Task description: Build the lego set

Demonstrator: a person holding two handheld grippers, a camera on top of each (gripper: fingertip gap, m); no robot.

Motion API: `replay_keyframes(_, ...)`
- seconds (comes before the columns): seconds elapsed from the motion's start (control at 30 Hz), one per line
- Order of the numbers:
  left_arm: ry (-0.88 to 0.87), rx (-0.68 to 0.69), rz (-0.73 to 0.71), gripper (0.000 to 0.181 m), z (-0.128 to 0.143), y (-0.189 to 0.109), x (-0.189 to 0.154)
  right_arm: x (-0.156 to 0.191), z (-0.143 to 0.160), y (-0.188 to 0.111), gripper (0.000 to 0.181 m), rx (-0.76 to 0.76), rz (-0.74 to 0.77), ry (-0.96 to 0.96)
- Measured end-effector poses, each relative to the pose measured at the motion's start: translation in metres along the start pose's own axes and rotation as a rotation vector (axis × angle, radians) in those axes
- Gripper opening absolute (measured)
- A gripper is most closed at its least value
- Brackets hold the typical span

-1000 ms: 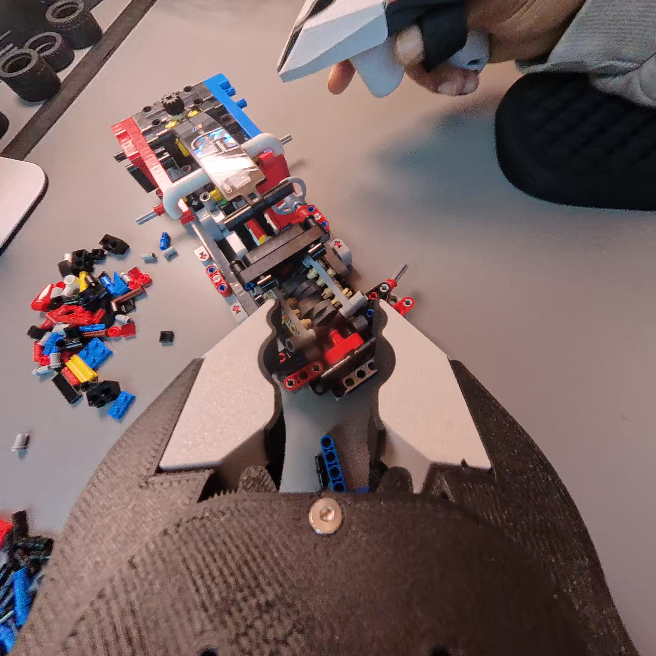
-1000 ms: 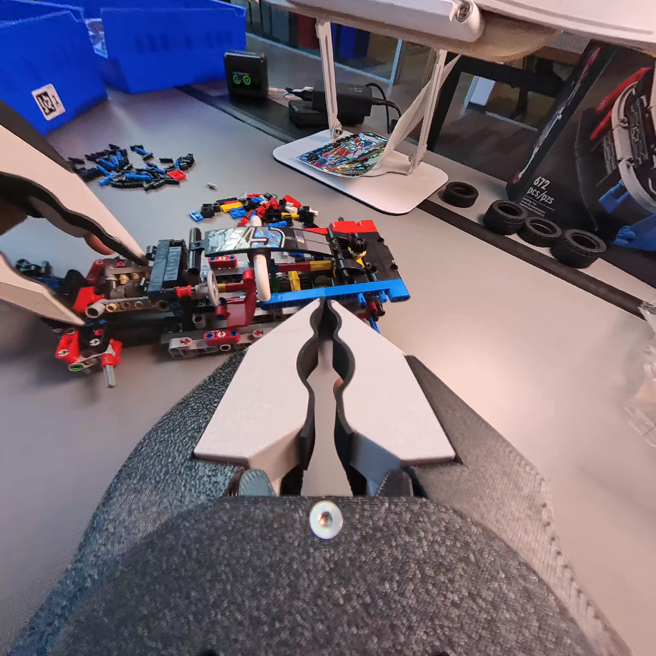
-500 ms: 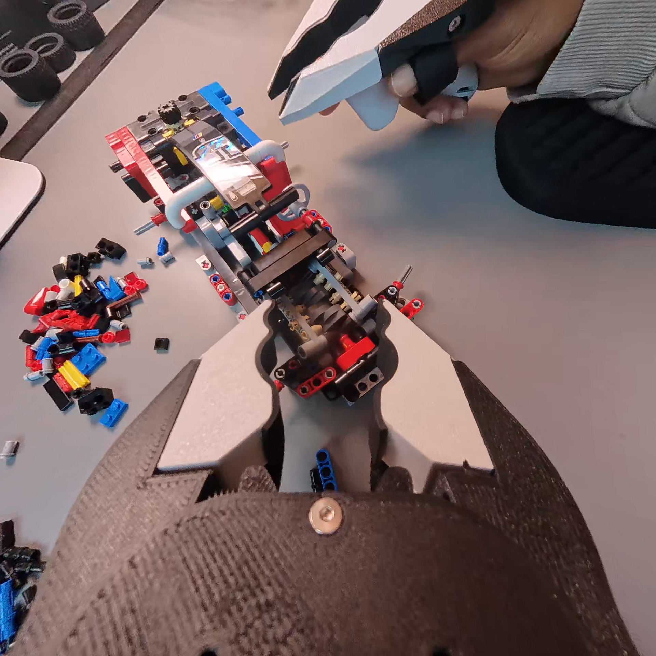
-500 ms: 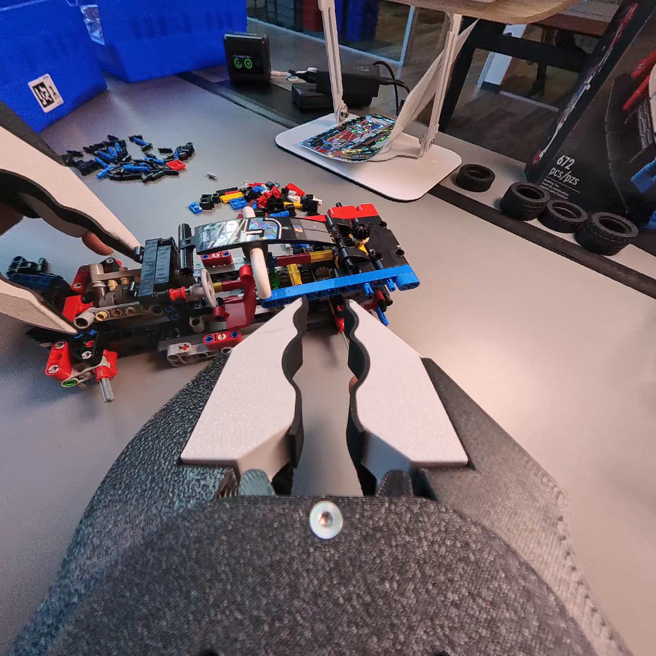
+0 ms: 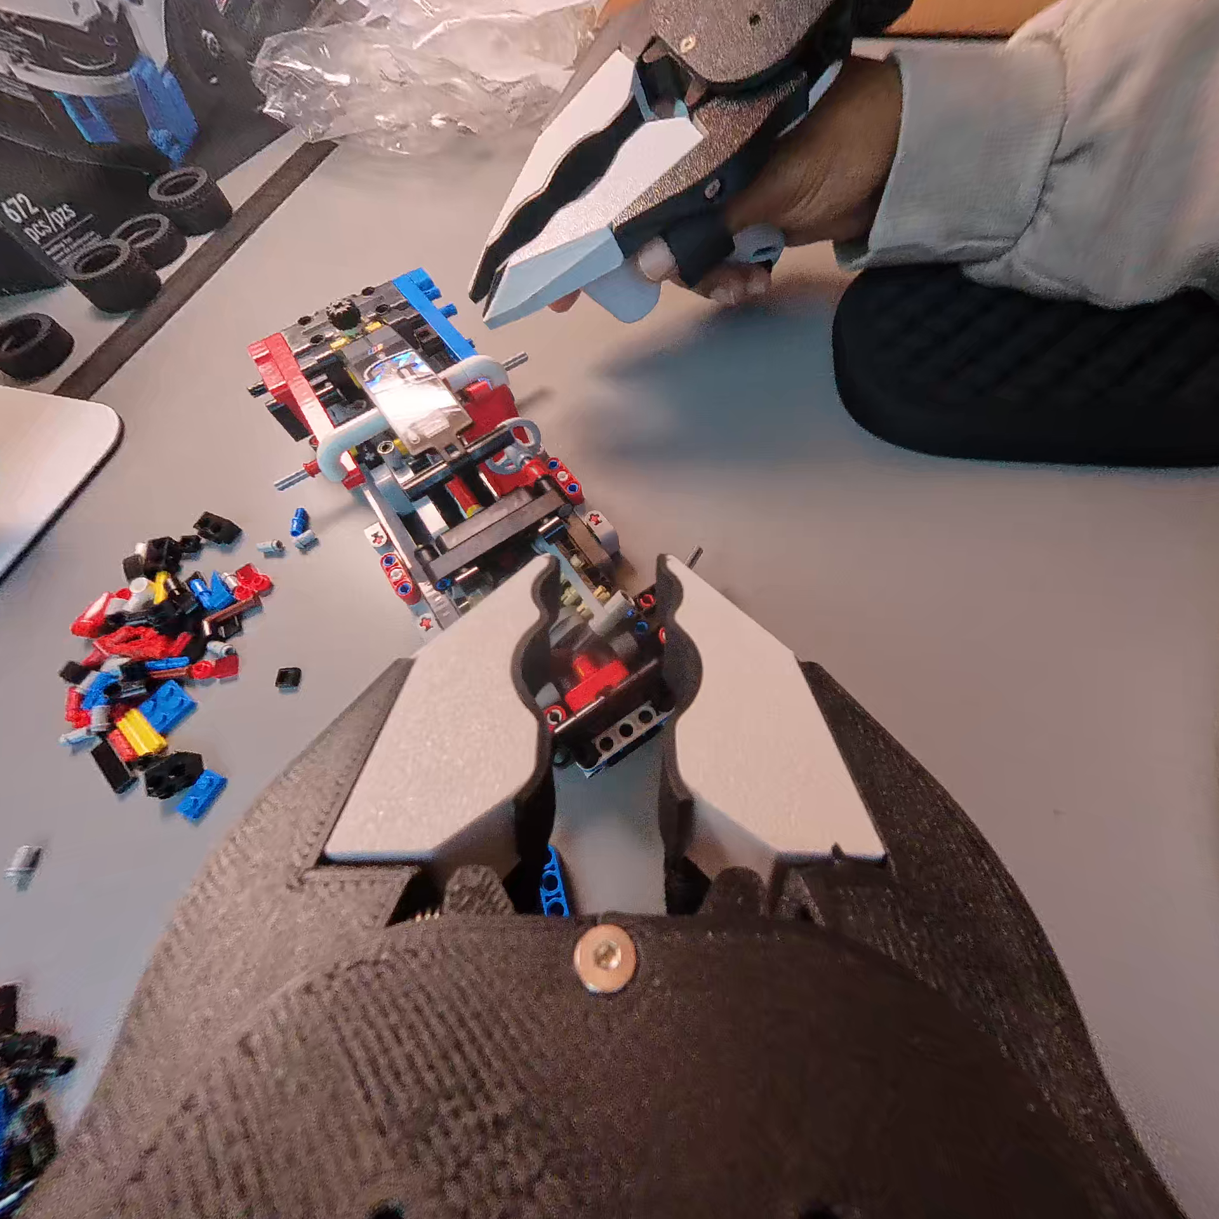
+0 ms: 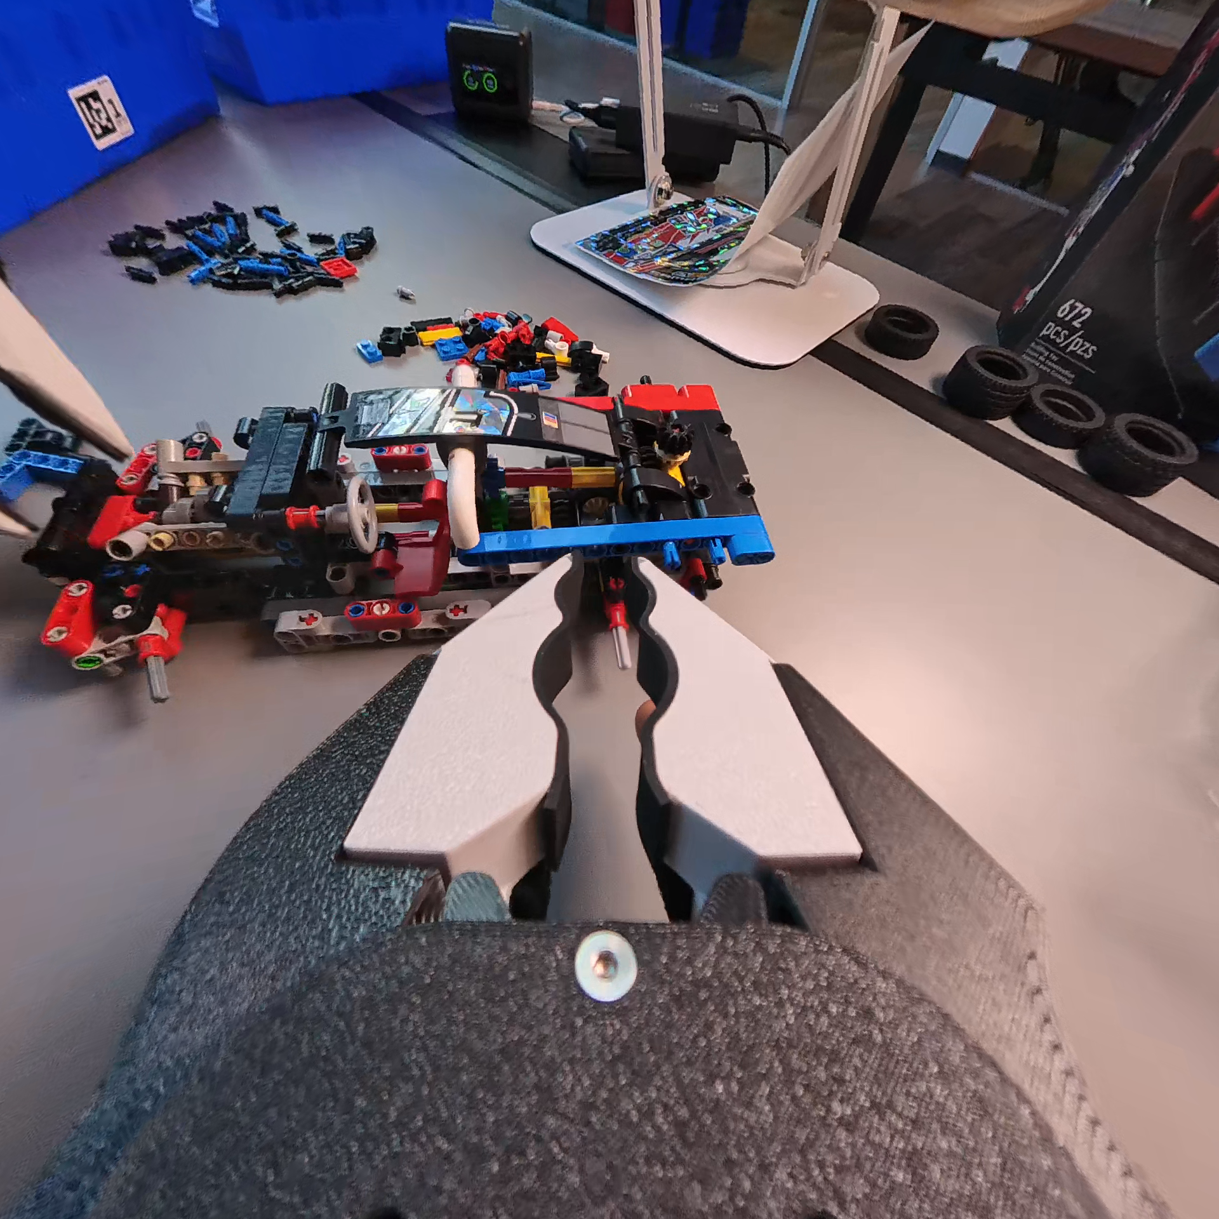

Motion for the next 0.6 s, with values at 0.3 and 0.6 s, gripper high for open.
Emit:
replay_keyframes(0.3, -0.136, 0.079, 0.077, 0.091, -0.005, 0.027, 0.040, -0.038, -0.022, 0.015, 0.038, 0.209, -0.191, -0.214)
replay_keyframes(0.6, -0.099, 0.077, 0.109, 0.072, -0.014, 0.036, 0.050, -0.053, -0.009, 0.022, 0.040, 0.180, -0.194, -0.213)
Point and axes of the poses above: each gripper's, where its closed fingertips meet, y out along the fingers, z out of its underside, x = y × z across the jaws, the point moved 9 cm from there along -y, back along the fingers, and after that the axes turned 6 degrees about -y, right-handed, at the moved point
